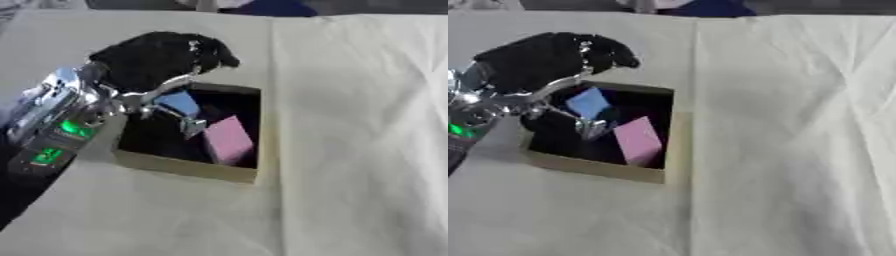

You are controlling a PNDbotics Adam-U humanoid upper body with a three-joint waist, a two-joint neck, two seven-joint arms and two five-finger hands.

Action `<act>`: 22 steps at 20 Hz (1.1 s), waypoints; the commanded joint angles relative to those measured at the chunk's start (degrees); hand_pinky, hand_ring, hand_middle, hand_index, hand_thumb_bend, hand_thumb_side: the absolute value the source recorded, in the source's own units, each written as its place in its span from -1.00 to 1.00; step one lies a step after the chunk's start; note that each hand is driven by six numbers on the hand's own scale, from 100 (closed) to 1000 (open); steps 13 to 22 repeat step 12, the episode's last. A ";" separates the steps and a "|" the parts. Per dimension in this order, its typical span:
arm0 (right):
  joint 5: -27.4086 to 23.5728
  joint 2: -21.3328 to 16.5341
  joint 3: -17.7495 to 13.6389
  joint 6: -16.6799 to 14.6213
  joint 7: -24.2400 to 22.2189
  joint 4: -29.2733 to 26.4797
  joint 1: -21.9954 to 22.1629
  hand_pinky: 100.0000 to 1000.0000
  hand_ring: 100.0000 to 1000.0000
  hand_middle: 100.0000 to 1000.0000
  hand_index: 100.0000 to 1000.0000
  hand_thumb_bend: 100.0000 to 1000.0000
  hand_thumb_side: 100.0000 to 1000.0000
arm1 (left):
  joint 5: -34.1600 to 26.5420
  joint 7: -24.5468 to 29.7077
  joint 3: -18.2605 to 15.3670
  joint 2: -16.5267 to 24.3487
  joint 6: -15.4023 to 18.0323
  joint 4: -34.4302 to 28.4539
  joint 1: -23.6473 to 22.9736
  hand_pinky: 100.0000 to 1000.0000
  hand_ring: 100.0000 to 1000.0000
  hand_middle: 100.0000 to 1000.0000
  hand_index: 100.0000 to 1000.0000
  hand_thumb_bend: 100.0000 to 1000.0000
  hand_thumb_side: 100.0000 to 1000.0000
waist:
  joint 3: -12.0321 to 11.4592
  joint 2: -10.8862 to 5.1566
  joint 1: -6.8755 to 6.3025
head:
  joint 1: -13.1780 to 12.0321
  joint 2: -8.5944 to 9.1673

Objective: Pick up objects on the table and place them in the box.

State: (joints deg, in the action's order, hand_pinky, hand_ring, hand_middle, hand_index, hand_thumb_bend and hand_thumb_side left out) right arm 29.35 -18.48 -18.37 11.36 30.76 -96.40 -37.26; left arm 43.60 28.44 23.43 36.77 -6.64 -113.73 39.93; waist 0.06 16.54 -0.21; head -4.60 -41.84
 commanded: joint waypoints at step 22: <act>1.92 -0.78 -1.14 -0.17 1.68 -3.66 -0.29 0.54 0.66 -0.13 0.39 -0.54 0.65 | -12.50 -12.52 -20.01 -6.96 10.23 -0.86 -11.99 0.25 0.49 0.50 0.84 -1.00 0.07 | -1.38 -1.29 1.26 | 2.02 -0.10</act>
